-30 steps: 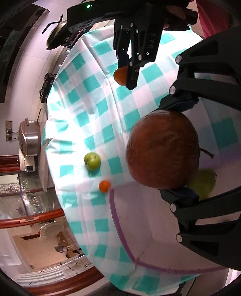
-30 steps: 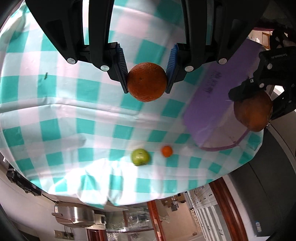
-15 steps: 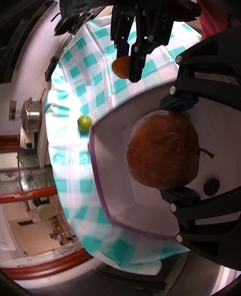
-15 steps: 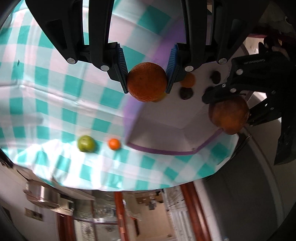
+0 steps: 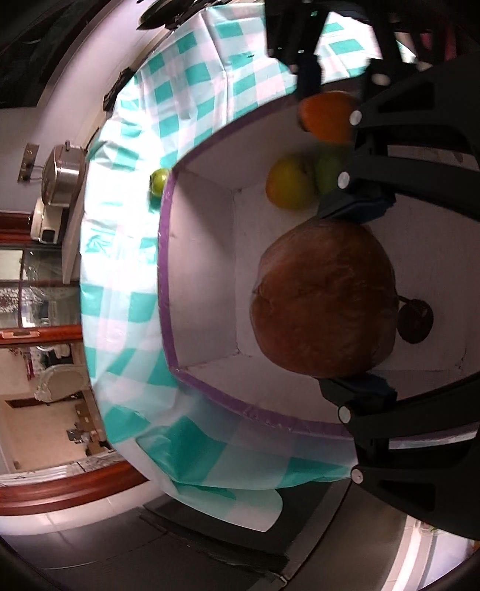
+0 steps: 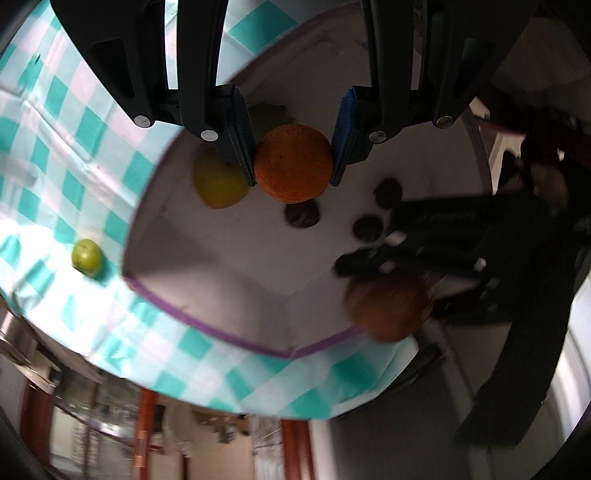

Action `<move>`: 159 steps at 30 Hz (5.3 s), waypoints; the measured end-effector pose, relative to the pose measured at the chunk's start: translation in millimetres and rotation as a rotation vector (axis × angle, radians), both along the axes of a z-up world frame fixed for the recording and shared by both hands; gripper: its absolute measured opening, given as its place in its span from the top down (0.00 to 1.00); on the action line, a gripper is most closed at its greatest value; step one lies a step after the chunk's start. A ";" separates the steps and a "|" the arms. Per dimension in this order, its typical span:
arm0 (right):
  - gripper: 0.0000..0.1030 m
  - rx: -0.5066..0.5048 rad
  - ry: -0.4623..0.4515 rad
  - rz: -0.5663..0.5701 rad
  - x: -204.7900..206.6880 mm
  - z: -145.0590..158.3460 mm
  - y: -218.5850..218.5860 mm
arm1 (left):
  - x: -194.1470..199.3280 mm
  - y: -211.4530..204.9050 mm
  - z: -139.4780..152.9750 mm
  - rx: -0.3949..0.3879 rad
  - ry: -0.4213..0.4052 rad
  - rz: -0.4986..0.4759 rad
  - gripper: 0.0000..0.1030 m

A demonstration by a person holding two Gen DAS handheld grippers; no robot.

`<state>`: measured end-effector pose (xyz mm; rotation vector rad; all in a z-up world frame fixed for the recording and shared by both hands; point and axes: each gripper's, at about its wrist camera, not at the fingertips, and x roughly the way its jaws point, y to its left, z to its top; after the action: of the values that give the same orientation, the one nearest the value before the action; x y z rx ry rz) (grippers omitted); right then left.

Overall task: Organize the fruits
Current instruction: 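Carry both fruits over the white box and open both tools to release them, then move both open tools back toward the remaining fruits on the tablecloth, then grasp the large green fruit with the right tool while the left tool grasps the small orange, then carry both fruits over the white box and open both tools to release them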

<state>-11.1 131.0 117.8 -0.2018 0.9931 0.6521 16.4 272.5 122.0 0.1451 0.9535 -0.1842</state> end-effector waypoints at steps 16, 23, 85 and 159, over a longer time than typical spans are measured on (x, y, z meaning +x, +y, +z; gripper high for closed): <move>0.62 -0.131 0.096 0.157 -3.6 -41.1 41.1 | 23.5 10.0 -28.3 0.000 0.117 0.043 0.37; 0.45 -0.133 0.110 0.156 -0.6 -47.9 48.7 | 25.6 10.1 -35.8 0.008 0.156 0.047 0.35; 0.23 -0.102 0.026 -0.438 329.7 -148.6 -178.8 | 209.1 -160.4 -2.4 -0.224 0.177 0.215 0.02; 0.35 0.118 0.005 -0.922 -48.4 -30.7 -284.7 | 7.7 -263.7 8.0 -0.067 0.096 -0.321 0.57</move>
<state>-59.6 -153.8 87.1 0.3553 0.9269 -0.1363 24.1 8.8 129.9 0.2287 1.0146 -0.5222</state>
